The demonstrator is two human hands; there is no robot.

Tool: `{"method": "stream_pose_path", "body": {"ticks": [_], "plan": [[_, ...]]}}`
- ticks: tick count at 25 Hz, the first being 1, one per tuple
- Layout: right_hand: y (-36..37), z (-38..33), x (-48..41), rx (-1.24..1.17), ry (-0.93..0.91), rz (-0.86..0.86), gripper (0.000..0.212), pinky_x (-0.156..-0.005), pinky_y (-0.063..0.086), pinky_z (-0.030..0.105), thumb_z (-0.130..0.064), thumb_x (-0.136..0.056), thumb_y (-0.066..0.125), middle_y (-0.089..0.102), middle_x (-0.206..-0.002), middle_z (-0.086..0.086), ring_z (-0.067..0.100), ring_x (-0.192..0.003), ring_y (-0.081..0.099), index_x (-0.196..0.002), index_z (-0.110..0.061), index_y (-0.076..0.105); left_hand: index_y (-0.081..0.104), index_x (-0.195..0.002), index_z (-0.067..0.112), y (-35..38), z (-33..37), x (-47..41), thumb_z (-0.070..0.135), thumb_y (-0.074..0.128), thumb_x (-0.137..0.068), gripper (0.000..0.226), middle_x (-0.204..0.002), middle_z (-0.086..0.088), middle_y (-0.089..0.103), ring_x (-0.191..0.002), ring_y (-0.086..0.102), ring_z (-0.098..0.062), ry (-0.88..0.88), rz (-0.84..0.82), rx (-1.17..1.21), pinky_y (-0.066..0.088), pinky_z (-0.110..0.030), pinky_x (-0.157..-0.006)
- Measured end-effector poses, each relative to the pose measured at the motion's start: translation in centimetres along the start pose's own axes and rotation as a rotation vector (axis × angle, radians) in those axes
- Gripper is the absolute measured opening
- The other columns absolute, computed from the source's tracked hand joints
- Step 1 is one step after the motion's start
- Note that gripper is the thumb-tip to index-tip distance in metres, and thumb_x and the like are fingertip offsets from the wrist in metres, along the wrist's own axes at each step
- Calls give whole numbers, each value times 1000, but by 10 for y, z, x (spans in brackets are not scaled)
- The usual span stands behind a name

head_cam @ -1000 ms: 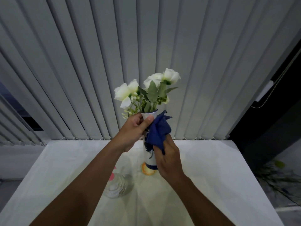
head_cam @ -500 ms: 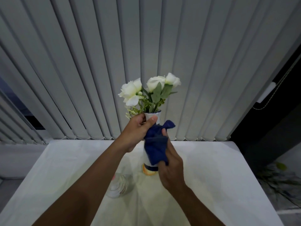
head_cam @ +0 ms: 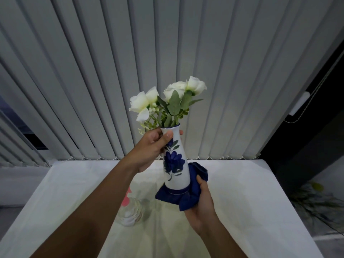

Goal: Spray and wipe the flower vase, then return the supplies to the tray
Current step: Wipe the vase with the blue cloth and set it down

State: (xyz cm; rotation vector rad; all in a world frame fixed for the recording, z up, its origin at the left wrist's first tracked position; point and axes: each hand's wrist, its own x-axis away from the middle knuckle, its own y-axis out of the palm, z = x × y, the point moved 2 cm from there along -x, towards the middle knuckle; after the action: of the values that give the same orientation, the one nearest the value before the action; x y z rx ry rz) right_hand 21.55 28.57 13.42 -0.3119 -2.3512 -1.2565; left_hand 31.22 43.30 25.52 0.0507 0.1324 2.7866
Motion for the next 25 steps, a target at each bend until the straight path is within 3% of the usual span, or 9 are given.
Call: {"method": "stream_pose_path", "body": {"ticks": [3,6,8,10,12,15,19,22,25], "plan": [[3,1,7,-44,-23,28,39,-96,53,49,-33,-105,42,73,-126,13,32,-110,72,-133,-13,60,62,-128,21,4,-7,0,44,53,-91,44,-121,9,75,-116,69,-15,-45,-14,-27,59,-28,-89],[9,10,16,-50,-148,177,38,-104,48,55,-31,-104,43,75,-121,11,34,-114,68,-131,-13,63,35,-150,24,10,-12,-3,47,55,-98,60,-140,9,59,-127,59,-14,-107,34,-174,50,-28,-95],[16,18,27,29,-219,271,29,-88,56,46,-26,-102,50,82,-98,2,30,-98,72,-120,-12,68,32,-147,27,13,-11,-7,47,57,-98,59,-138,6,58,-121,60,-11,-104,121,-227,51,-27,-91],[20,25,37,240,-285,386,20,-65,55,35,-21,-100,55,77,-65,-7,22,-70,70,-98,-9,71,50,-134,26,13,-8,-12,45,60,-98,43,-124,1,68,-109,67,-12,-90,191,-196,54,-25,-81],[26,31,47,419,-320,433,28,-51,50,30,-19,-102,55,69,-51,-4,18,-52,64,-80,-8,68,61,-120,26,9,-3,-14,44,60,-98,29,-109,2,73,-100,70,-13,-103,224,-164,55,-23,-75],[25,17,46,492,-329,455,34,-59,52,35,-23,-101,56,74,-60,3,26,-60,67,-73,-10,70,66,-107,25,-3,-2,-13,35,60,-100,14,-100,4,75,-90,71,-10,-96,227,-148,56,-19,-70],[33,-26,28,626,-441,451,40,-60,43,33,-26,-100,56,61,-62,7,23,-61,56,-64,-8,60,69,-114,9,-15,-9,-11,25,62,-100,23,-116,-12,75,-99,71,-20,-96,239,-83,60,-29,-85],[47,-51,14,857,-497,397,45,-57,39,33,-27,-98,55,51,-55,3,21,-56,49,-55,-14,47,69,-118,2,-18,-7,-13,21,61,-101,27,-120,-18,73,-103,71,-22,-60,239,-46,61,-31,-88],[51,-75,3,849,-528,462,42,-59,40,34,-25,-96,53,52,-57,5,24,-61,52,-55,-15,45,67,-121,0,-20,0,-11,19,59,-102,29,-120,-19,74,-101,72,-23,-37,208,-40,61,-30,-86]]}}
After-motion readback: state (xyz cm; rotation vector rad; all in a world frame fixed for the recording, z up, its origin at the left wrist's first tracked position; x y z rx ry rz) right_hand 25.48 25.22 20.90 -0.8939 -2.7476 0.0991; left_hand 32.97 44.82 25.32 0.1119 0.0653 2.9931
